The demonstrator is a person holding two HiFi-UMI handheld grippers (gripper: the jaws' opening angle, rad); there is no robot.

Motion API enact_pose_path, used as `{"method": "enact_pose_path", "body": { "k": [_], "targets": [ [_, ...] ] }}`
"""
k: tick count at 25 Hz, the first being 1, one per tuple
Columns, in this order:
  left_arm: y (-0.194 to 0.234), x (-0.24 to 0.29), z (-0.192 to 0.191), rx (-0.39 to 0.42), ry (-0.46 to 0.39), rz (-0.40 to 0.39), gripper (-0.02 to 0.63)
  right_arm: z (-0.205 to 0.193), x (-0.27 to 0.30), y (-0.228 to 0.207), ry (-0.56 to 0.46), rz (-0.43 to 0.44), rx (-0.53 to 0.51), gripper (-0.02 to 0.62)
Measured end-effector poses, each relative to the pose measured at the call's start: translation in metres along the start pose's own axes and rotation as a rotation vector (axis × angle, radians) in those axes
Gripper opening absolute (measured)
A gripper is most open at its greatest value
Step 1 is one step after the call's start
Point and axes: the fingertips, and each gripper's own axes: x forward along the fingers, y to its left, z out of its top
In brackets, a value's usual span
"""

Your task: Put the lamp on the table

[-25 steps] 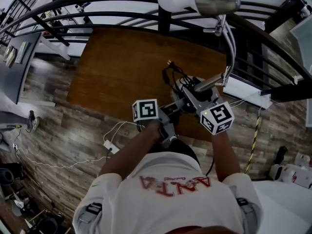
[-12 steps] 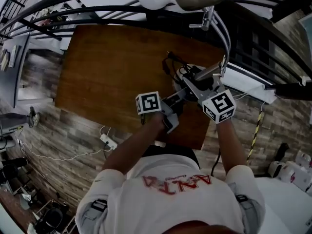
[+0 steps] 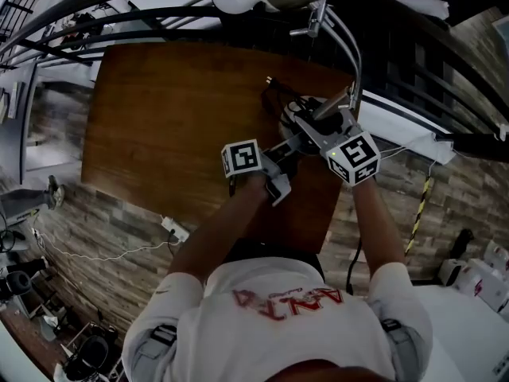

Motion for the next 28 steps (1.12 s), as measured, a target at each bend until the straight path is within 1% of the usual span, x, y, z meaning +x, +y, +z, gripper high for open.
{"method": "enact_pose_path", "body": {
  "k": [3, 10, 15, 18, 21, 24, 28],
  "targets": [
    [0.016, 0.01, 0.009, 0.027, 0.008, 0.028, 0.137, -0.011, 0.007, -0.014, 0.005, 0.019, 0.006, 0.192],
    [0.045, 0.027, 0.022, 0.005, 0.006, 0.032, 0.137, -0.035, 0.022, -0.035, 0.032, 0.026, 0.002, 0.192],
    [0.058, 0.033, 0.03, 0.008, 0.001, 0.044, 0.137, -0.046, 0.031, -0.046, 0.024, 0.036, 0.019, 0.192],
    [0.063, 0.037, 0.034, -0.004, -0.005, 0.041, 0.137, -0.053, 0.035, -0.051, 0.024, 0.038, 0.029, 0.192],
    [0.066, 0.037, 0.035, 0.004, -0.002, 0.063, 0.137, -0.053, 0.036, -0.053, 0.023, 0.038, 0.042, 0.192],
    [0.066, 0.037, 0.034, -0.004, -0.003, 0.059, 0.137, -0.056, 0.036, -0.053, 0.02, 0.038, 0.052, 0.192],
    [0.072, 0.036, 0.034, 0.01, -0.007, 0.086, 0.137, -0.06, 0.036, -0.054, 0.016, 0.04, 0.069, 0.192]
  ]
}}
